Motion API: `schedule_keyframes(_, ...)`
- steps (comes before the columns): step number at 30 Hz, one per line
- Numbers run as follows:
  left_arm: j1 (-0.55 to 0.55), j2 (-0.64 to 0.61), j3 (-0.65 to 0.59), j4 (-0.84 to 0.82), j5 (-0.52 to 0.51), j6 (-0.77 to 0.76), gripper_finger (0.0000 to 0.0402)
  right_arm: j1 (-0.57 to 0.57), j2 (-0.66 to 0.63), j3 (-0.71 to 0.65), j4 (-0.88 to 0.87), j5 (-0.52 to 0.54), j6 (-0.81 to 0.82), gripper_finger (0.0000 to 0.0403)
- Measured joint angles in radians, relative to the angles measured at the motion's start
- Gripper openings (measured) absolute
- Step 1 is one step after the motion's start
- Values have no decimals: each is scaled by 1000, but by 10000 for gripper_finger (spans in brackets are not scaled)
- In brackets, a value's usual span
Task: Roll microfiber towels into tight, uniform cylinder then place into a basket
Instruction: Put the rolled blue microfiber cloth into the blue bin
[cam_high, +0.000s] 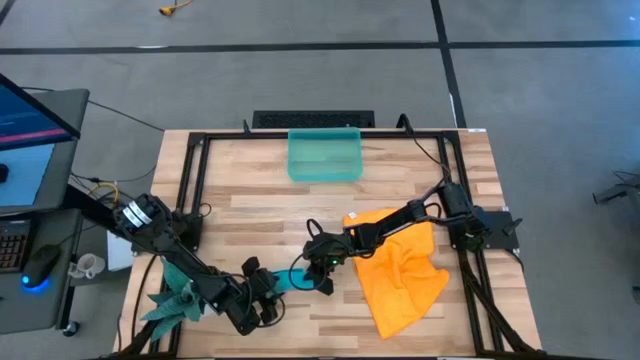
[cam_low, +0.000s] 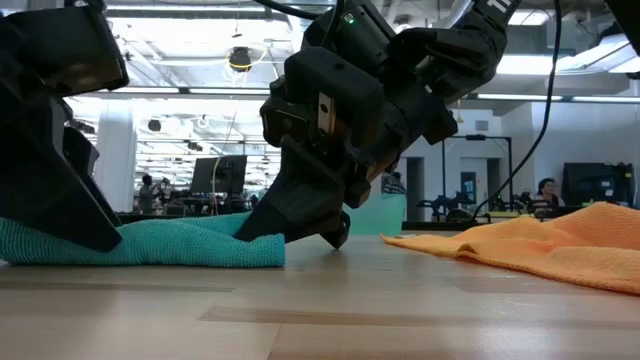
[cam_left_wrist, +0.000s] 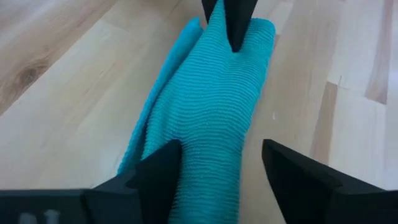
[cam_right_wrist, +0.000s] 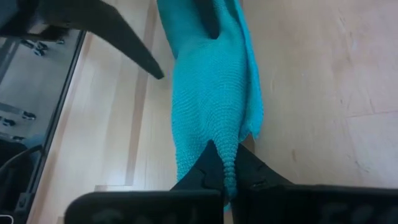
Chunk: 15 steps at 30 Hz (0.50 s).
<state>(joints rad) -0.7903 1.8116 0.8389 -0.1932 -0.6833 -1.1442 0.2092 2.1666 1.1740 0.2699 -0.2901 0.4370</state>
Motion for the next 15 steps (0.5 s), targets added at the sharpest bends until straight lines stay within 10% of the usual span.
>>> schedule_keyframes(15,32,-343,31,-531,-12,-150,240,0,0,-1,-4,3,-2,15)
